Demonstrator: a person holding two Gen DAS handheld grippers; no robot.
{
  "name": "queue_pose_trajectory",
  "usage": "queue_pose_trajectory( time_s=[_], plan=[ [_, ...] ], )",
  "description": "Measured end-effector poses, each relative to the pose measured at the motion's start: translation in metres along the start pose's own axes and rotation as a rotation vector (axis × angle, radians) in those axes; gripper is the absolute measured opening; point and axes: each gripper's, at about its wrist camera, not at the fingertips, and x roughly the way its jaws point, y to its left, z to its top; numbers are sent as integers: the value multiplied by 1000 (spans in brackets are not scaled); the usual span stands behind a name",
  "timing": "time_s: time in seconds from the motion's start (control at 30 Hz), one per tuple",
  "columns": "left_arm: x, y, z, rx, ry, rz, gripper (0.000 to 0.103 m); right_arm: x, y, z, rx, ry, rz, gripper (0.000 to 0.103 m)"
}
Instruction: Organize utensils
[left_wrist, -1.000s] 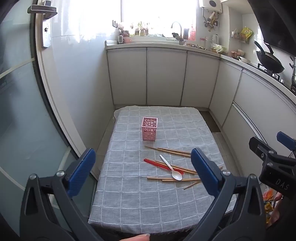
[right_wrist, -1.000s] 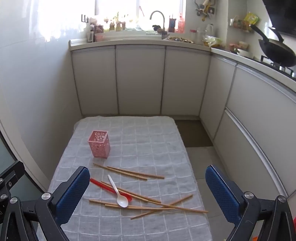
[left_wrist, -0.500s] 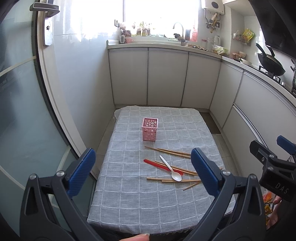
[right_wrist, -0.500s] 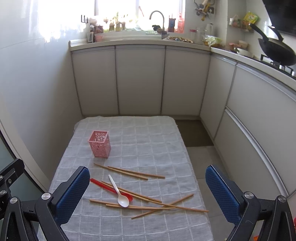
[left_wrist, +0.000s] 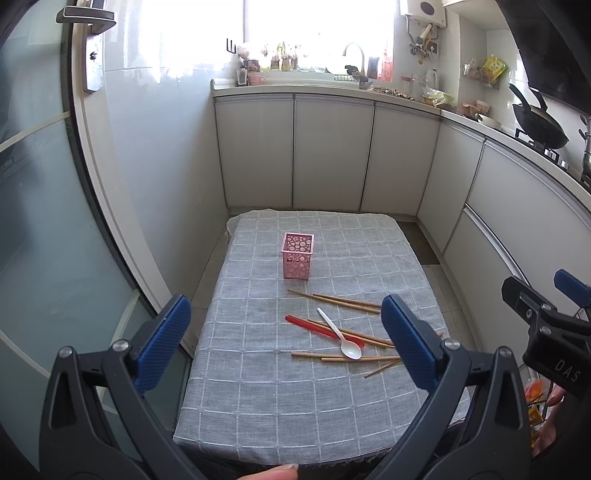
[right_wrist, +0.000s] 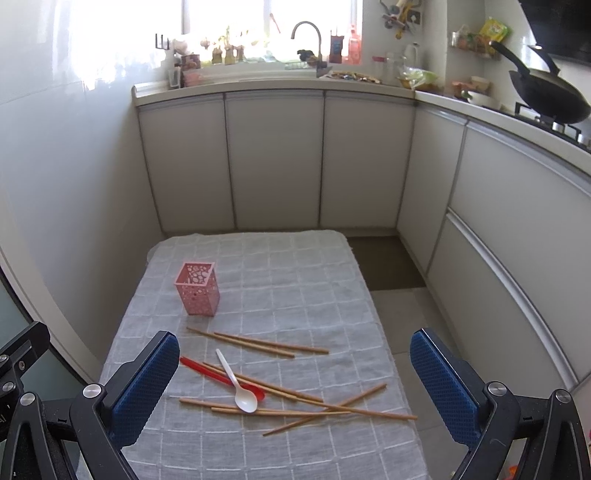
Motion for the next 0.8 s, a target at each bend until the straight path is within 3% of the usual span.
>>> queue_pose_trajectory(
  time_s=[0.8],
  plan=[
    [1, 0, -4, 1, 1, 15, 102, -1, -2, -1, 9, 0, 4, 103]
  ],
)
